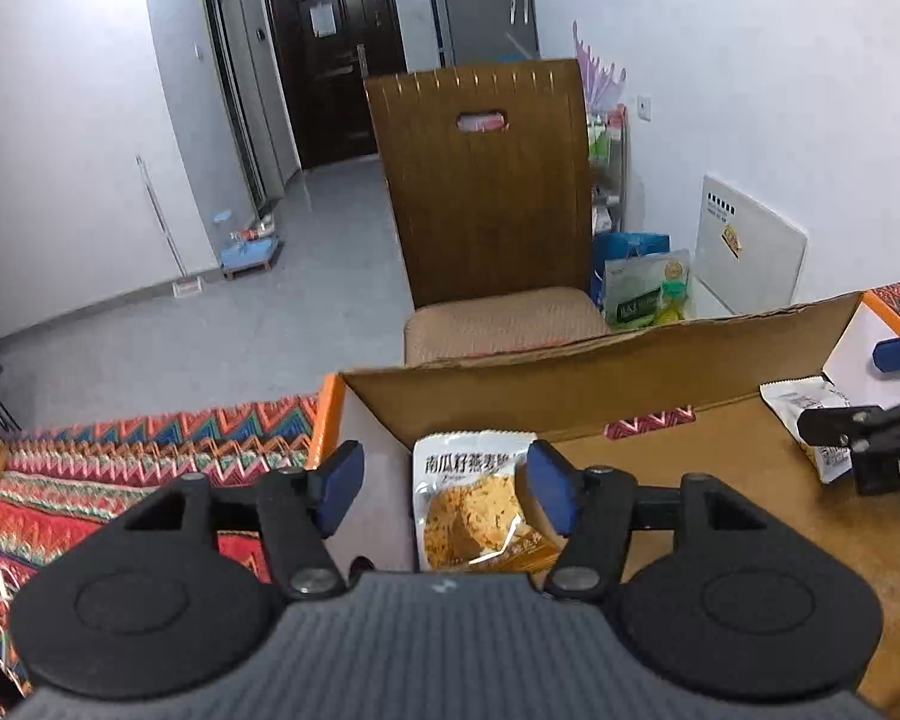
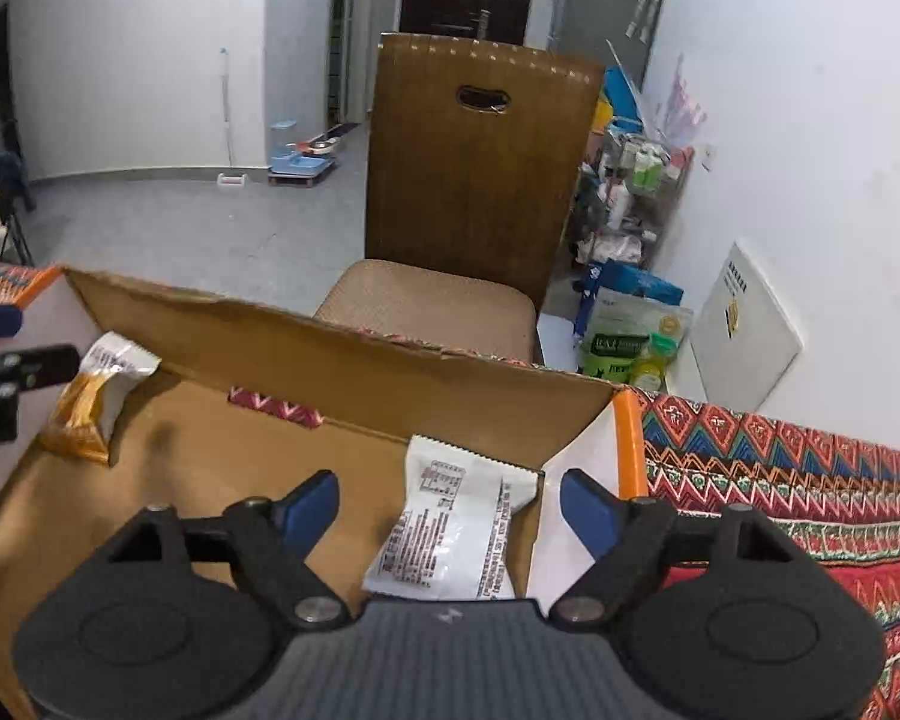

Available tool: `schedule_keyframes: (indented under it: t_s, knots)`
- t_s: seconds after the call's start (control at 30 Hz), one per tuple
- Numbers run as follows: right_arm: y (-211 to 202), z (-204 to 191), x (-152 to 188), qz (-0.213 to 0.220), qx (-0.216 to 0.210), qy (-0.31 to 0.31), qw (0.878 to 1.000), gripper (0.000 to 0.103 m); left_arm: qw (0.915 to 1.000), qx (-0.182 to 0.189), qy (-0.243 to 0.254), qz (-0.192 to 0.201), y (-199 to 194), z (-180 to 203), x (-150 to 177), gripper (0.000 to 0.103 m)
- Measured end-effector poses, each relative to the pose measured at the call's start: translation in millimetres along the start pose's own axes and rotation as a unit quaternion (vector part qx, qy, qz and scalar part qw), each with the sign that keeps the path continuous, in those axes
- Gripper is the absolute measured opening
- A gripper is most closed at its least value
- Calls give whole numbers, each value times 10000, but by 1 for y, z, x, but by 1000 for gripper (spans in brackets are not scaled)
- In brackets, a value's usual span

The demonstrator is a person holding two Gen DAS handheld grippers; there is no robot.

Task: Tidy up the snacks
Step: 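Open both tools to drop the packets into the box, then move both open tools back toward the snack pile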

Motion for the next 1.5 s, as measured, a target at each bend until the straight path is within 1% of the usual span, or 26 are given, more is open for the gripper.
schedule_keyframes:
  t_s: [0.03,0.1,0.17,0.23,0.3,0.37,0.43,0.47,0.5,0.53,0.57,0.6,0.67,0.73,0.77,0.87,0.97,1.07,1.1,1.23,1.3,1.37,1.43,1.5]
  knots:
    - [-3,2,-1,107,9,52,9999,81,10000,7,-46,13,0,1,-1,66]
    - [-10,8,-6,313,40,170,9994,82,9998,59,-132,97,-7,0,-5,73]
    - [-15,18,-9,410,37,343,9986,81,9995,-10,-193,255,-25,-3,-12,75]
    - [-35,23,-15,537,-90,488,9973,81,9985,53,-329,434,-51,-9,-25,77]
    - [-66,25,-23,728,-154,507,9959,82,9973,189,-502,511,-82,-15,-38,81]
    - [-102,28,-30,884,-157,564,9944,82,9955,321,-658,606,-112,-20,-49,82]
    - [-140,31,-35,972,-207,642,9930,84,9942,444,-712,679,-145,-21,-60,83]
    - [-160,33,-36,1007,-228,661,9924,86,9936,500,-706,726,-165,-22,-63,86]
    - [-180,34,-36,1072,-241,657,9918,90,9932,535,-678,785,-184,-23,-65,91]
    - [-204,35,-34,1171,-224,610,9910,92,9927,548,-637,865,-205,-23,-66,94]
    - [-223,35,-32,1255,-159,553,9904,95,9919,562,-598,969,-229,-23,-66,100]
    - [-243,36,-29,1328,-56,497,9899,97,9910,588,-554,1070,-252,-23,-65,102]
    - [-284,37,-19,1405,53,406,9892,99,9898,585,-551,1178,-290,-24,-64,103]
    - [-323,37,-9,1454,6,385,9886,100,9887,616,-574,1241,-328,-25,-58,103]
    - [-343,37,-2,1447,-50,370,9888,103,9889,586,-542,1254,-348,-25,-52,103]
    - [-399,29,24,1378,-151,224,9901,103,9876,458,-473,1428,-404,-25,-31,103]
    - [-450,21,54,1478,-192,103,9888,103,9869,396,-518,1477,-453,-26,-4,103]
    - [-494,15,87,1604,-417,110,9861,103,9860,398,-600,1501,-497,-27,29,103]
    - [-507,14,101,1653,-487,159,9849,103,9857,399,-592,1529,-507,-29,38,103]
    - [-546,5,151,1888,-723,236,9791,103,9830,462,-462,1717,-547,-25,88,103]
    - [-558,0,184,2023,-937,287,9744,103,9818,519,-378,1787,-562,-22,118,103]
    - [-567,-7,220,2111,-1088,386,9706,103,9793,564,-379,1906,-574,-18,154,103]
    - [-573,-13,254,2238,-1261,455,9654,103,9753,551,-383,2105,-584,-15,191,103]
    - [-578,-19,287,2391,-1267,499,9614,103,9733,536,-470,2181,-586,-13,223,103]
Point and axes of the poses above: each gripper's, at about its wrist camera, not at the fingertips, and y roughly the way its jaws point, z to its right, x to its underside, the point moved 7 cm from there along y, roughly the way its jaws point
